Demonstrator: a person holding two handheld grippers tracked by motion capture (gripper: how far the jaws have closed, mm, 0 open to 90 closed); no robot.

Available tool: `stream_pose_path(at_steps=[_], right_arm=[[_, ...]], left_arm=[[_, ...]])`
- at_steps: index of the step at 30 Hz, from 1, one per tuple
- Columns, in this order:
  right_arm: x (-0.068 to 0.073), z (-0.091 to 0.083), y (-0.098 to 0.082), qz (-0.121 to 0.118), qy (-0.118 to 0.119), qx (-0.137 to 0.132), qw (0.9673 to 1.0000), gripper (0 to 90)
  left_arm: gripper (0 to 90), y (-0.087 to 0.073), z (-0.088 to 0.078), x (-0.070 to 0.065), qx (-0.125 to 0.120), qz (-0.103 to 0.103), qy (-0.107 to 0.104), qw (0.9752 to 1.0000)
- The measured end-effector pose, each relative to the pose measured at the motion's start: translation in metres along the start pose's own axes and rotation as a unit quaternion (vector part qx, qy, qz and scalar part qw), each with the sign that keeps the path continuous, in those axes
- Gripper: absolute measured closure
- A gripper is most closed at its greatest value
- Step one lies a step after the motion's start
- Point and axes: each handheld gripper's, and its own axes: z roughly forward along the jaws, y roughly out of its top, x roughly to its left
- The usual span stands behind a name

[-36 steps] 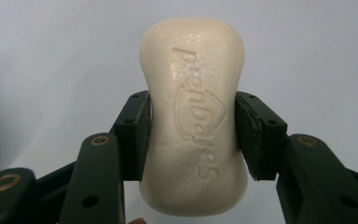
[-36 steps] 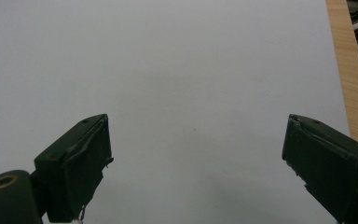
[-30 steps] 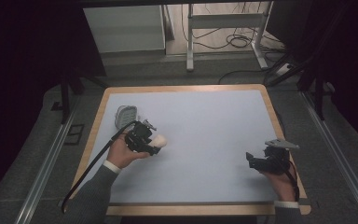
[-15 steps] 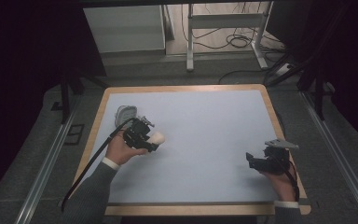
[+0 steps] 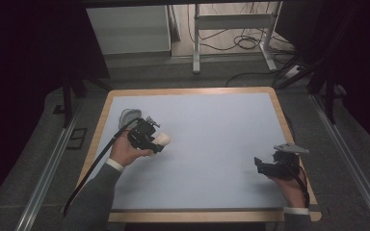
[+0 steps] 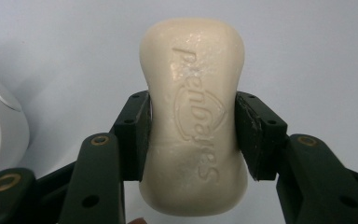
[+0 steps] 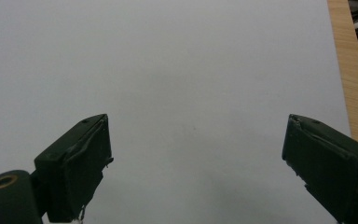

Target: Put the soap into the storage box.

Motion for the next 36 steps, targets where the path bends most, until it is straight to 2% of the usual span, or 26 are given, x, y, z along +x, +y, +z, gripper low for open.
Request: stream_pose_path(at_steps=[36], right_arm=[[-0.003, 0.000, -0.001, 0.003, -0.003, -0.001, 1.0000, 7.6]], left_arm=[[49.5, 0.009, -0.008, 0.026, -0.001, -0.024, 0.023, 0.9994]])
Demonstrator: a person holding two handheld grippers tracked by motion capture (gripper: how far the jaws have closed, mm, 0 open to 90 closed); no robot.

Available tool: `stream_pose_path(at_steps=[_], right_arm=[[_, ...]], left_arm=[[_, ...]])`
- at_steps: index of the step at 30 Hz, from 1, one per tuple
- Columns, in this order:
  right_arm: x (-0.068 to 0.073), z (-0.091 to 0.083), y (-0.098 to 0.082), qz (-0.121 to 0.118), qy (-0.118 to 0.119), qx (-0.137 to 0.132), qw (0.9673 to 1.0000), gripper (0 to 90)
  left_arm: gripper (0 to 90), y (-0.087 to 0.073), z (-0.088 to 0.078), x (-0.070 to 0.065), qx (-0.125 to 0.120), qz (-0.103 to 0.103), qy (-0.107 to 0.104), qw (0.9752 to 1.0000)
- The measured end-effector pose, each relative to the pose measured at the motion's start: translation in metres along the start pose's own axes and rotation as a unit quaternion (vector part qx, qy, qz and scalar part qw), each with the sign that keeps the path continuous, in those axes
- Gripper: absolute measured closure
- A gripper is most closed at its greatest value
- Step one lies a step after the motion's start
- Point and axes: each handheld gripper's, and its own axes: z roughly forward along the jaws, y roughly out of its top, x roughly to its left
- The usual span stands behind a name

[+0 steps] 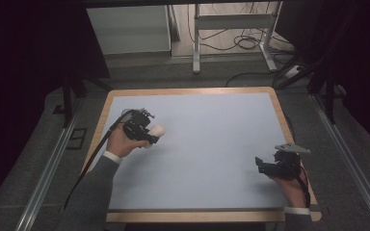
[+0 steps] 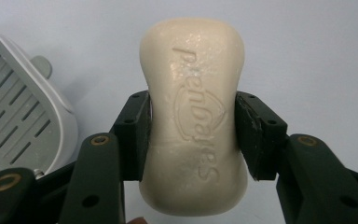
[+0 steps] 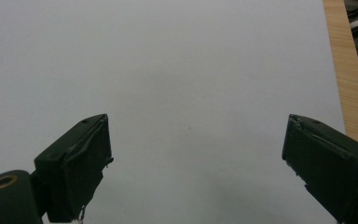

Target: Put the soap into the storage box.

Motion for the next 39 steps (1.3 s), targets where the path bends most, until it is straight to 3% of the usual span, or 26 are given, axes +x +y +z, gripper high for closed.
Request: stream_pose_path(at_steps=[32, 39], right_arm=[[-0.001, -0.001, 0.000, 0.002, 0.001, -0.002, 1.0000, 7.6], [-0.002, 0.000, 0.000, 0.002, 0.001, -0.001, 1.0000, 7.6]], left_arm=[[49.4, 0.011, -0.006, 0.029, -0.007, -0.029, 0.020, 0.9994], [49.4, 0.012, -0.005, 0.040, -0.005, -0.043, 0.025, 0.9987]])
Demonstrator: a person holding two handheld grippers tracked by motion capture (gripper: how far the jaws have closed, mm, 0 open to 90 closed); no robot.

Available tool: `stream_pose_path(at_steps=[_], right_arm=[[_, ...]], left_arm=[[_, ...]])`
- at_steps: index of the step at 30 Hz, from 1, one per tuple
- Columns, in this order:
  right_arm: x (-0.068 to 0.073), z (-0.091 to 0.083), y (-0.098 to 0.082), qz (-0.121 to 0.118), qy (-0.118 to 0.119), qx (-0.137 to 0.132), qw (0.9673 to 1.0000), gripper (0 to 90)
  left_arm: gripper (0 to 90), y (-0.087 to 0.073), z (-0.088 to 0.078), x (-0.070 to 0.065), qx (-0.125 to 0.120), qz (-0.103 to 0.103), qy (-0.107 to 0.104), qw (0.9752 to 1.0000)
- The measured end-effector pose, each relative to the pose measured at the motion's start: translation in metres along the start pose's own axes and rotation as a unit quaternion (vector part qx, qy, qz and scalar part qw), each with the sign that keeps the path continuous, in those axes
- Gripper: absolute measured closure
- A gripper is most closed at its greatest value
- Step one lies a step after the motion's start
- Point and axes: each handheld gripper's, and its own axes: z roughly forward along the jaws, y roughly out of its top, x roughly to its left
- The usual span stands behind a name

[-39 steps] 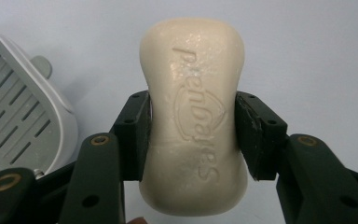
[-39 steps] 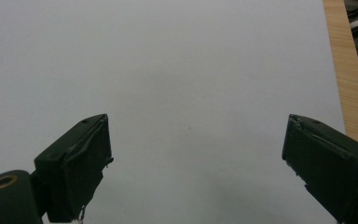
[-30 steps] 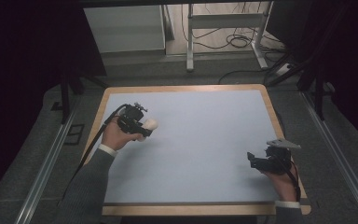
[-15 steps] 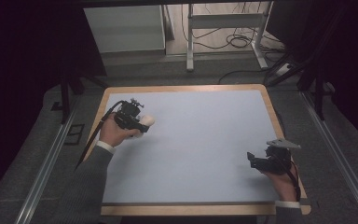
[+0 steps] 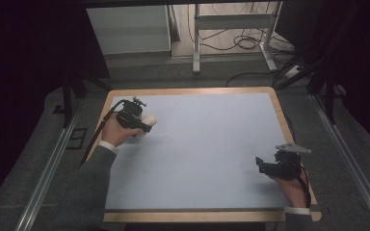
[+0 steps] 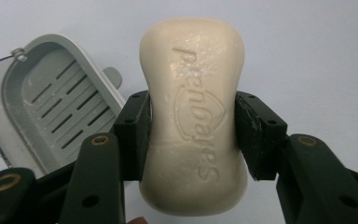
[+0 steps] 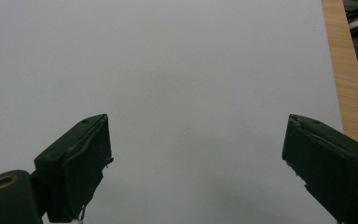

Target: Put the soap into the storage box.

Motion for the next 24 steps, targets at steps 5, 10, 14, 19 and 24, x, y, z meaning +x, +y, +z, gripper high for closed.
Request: stream_pose_path(at_steps=[5, 10, 14, 19, 24], right_arm=[[0.000, 0.000, 0.000, 0.000, -0.001, 0.000, 1.0000, 7.6], [0.000, 0.001, 0.000, -0.001, 0.000, 0.002, 1.0000, 7.6], [0.000, 0.001, 0.000, 0.000, -0.001, 0.001, 1.0000, 7.6], [-0.001, 0.001, 0.000, 0.000, -0.001, 0.001, 1.0000, 7.6], [-0.001, 0.001, 0.000, 0.000, -0.001, 0.002, 1.0000, 7.6]], left_arm=[[49.5, 0.001, 0.000, 0.007, -0.001, -0.009, 0.003, 1.0000], [49.4, 0.003, 0.001, 0.012, -0.004, -0.021, 0.008, 0.9997], [49.4, 0.004, 0.002, 0.017, -0.003, -0.030, 0.011, 0.9995], [49.4, 0.005, 0.004, 0.021, -0.002, -0.038, 0.011, 0.9992], [49.4, 0.005, 0.003, 0.024, -0.004, -0.040, 0.019, 0.9990]])
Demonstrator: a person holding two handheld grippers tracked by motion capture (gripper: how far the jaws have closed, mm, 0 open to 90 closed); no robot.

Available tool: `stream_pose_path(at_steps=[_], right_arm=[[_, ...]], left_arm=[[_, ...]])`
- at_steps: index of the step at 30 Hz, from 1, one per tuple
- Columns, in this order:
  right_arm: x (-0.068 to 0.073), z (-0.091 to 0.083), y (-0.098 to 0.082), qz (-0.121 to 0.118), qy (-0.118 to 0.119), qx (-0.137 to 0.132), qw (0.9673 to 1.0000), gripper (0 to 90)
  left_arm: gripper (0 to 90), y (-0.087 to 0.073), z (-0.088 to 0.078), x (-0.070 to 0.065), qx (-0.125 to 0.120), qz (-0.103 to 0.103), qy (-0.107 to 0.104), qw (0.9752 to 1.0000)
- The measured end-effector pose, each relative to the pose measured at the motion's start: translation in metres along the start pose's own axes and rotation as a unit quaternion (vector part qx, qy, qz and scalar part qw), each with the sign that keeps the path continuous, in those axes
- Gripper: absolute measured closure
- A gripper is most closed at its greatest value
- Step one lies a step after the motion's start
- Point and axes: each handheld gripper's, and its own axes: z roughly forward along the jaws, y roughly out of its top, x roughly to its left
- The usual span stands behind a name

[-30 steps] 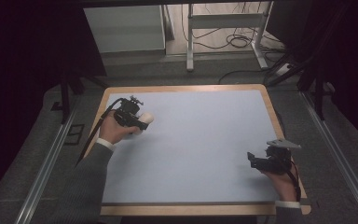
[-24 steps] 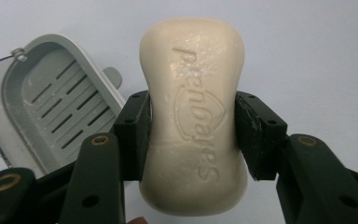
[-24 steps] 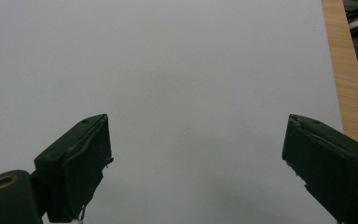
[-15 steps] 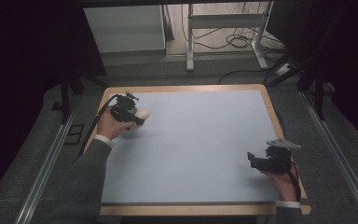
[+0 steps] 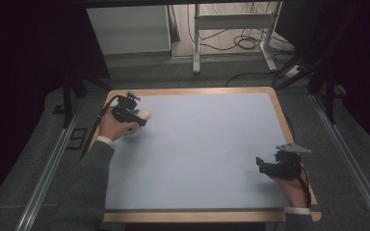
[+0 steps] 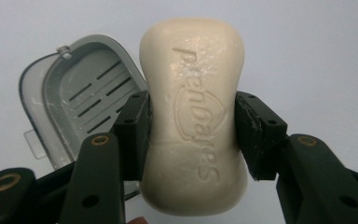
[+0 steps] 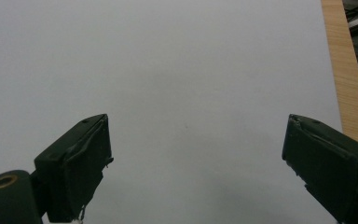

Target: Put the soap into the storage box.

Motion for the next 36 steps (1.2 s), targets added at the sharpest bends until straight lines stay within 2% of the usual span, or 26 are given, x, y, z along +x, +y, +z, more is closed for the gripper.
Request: stream_pose_path(at_steps=[8, 17, 19, 21, 36], right_arm=[[0.000, 0.000, 0.000, 0.000, 0.001, 0.001, 1.0000, 7.6], [-0.001, 0.000, 0.000, 0.001, 0.000, 0.002, 1.0000, 7.6], [-0.001, 0.000, 0.000, 0.001, 0.000, 0.002, 1.0000, 7.6], [-0.001, 0.000, 0.000, 0.001, 0.000, 0.002, 1.0000, 7.6], [-0.002, 0.001, -0.001, 0.001, -0.002, 0.003, 1.0000, 7.6]], left_arm=[[49.4, 0.001, 0.004, 0.006, 0.003, -0.011, 0.002, 0.9999], [49.5, 0.002, 0.014, 0.020, 0.007, -0.037, 0.011, 0.9992], [49.4, 0.002, 0.014, 0.021, 0.006, -0.037, 0.014, 0.9992], [49.4, 0.001, 0.015, 0.025, 0.005, -0.045, 0.024, 0.9987], [49.4, 0.000, 0.029, 0.037, 0.014, -0.087, 0.037, 0.9955]])
